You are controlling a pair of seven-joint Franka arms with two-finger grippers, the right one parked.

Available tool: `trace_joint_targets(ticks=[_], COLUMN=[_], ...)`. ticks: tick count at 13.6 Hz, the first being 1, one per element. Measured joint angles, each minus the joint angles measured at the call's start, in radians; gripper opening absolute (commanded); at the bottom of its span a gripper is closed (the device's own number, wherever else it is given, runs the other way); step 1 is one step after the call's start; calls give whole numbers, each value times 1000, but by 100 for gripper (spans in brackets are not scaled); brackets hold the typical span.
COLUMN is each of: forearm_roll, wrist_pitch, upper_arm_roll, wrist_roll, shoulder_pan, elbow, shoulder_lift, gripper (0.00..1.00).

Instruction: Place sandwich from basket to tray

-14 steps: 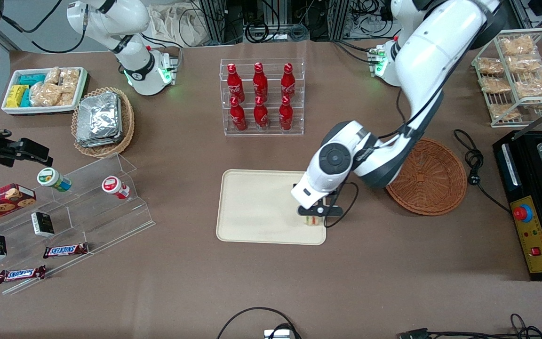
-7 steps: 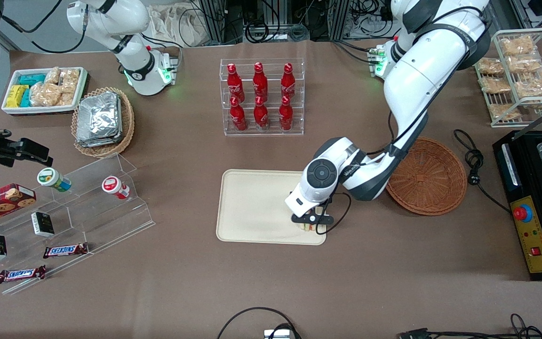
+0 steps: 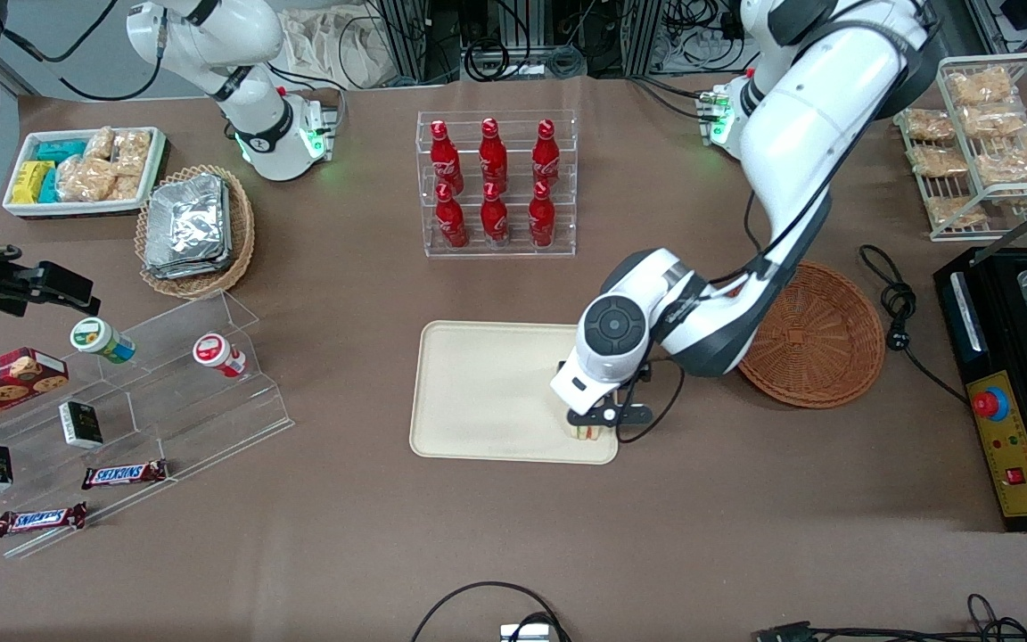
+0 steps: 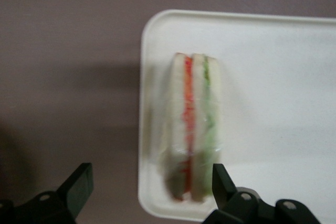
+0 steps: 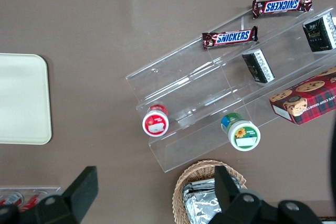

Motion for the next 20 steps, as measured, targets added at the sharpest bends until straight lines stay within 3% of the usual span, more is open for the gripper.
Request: trace_joint_targets(ticks=[3, 9, 12, 16, 20], forearm_roll=[-101, -305, -358, -397, -424], wrist_pitch=[-68, -80, -82, -113, -119], upper_arm_roll=[-23, -51, -49, -42, -21], wrist_roll=[17, 287, 428, 584, 618], shoulder_pan=[106, 342, 426, 547, 602], elbow=[-52, -373, -469, -471, -434], shoulder_lift=[-165, -542, -692, -760, -760], gripper=[100, 100, 100, 100, 100])
